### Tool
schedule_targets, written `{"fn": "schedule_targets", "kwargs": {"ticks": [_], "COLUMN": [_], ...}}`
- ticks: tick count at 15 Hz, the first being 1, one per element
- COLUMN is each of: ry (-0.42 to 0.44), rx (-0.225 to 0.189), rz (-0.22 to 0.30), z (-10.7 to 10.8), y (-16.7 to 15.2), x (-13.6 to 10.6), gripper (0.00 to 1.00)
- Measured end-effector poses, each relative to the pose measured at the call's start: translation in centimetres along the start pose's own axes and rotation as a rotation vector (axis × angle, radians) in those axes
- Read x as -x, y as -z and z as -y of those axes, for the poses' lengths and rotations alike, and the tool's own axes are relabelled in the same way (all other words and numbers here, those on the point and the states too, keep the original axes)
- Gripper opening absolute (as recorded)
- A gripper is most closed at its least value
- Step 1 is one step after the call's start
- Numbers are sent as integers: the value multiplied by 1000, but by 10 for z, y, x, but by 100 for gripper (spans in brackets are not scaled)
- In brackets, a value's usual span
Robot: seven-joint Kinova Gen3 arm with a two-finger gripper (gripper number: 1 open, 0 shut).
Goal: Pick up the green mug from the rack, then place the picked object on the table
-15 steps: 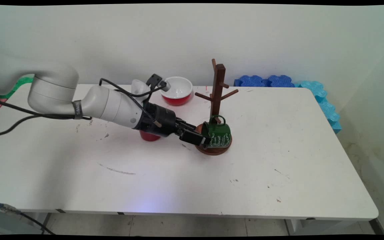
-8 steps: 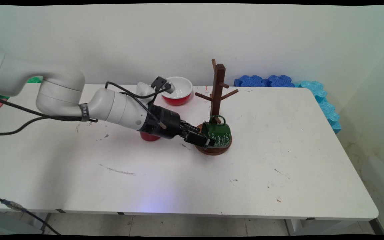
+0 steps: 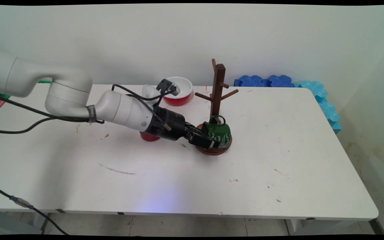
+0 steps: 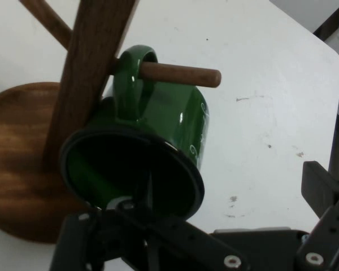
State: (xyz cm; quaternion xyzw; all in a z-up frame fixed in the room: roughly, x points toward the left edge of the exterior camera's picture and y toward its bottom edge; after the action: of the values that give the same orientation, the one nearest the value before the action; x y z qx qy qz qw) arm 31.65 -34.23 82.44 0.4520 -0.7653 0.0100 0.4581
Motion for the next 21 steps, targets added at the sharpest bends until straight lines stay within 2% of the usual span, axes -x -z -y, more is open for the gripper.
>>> {"fn": "schedule_targets", "kwargs": {"ticks": [12,13,21], "ry": [-32,-36,-55], "rx": [17,17,21], "rz": [8,8,11], "z": [1,2,1], "y": [-17,-18,-24], "x": [-2,-3,-4], "gripper": [100,0,0]}}
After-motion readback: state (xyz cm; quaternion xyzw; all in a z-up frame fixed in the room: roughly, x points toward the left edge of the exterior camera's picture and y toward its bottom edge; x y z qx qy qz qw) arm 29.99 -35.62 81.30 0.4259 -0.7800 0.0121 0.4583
